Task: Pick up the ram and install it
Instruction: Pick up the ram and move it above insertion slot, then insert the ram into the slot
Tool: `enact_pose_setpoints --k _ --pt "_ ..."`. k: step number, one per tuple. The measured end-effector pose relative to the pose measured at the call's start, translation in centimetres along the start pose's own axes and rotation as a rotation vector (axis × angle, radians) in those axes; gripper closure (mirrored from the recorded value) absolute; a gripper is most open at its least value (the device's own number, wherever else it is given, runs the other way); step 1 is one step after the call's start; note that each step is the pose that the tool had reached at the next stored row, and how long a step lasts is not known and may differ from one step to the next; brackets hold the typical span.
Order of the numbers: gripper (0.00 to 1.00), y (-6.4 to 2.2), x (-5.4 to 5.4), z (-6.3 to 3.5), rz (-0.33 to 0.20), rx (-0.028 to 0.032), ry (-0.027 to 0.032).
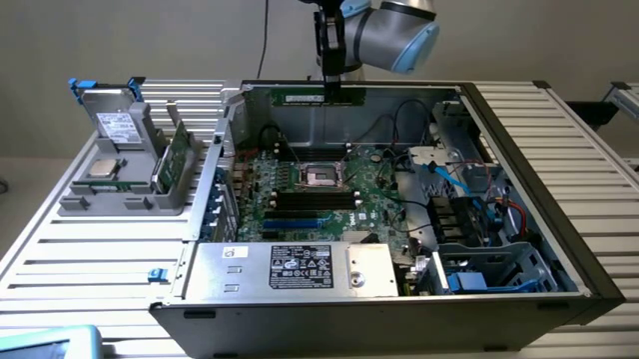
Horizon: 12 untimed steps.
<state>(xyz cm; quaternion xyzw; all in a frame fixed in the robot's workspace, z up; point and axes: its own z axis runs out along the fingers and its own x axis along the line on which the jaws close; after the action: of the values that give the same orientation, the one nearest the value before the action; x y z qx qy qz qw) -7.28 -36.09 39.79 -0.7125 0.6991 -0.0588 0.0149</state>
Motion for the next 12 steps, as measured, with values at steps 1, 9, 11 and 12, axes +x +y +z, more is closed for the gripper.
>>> enact_pose_setpoints --k 1,9,11,12 --pt "0.86 0.00 0.00 0.00 0.000 0.0000 -0.0001" --pt "0.86 0.00 0.00 0.00 0.000 0.0000 -0.0001" --pt "0.86 0.00 0.00 0.00 0.000 0.0000 0.0000" --pt "0.86 0.00 0.00 0.00 0.000 0.0000 -0.0001"
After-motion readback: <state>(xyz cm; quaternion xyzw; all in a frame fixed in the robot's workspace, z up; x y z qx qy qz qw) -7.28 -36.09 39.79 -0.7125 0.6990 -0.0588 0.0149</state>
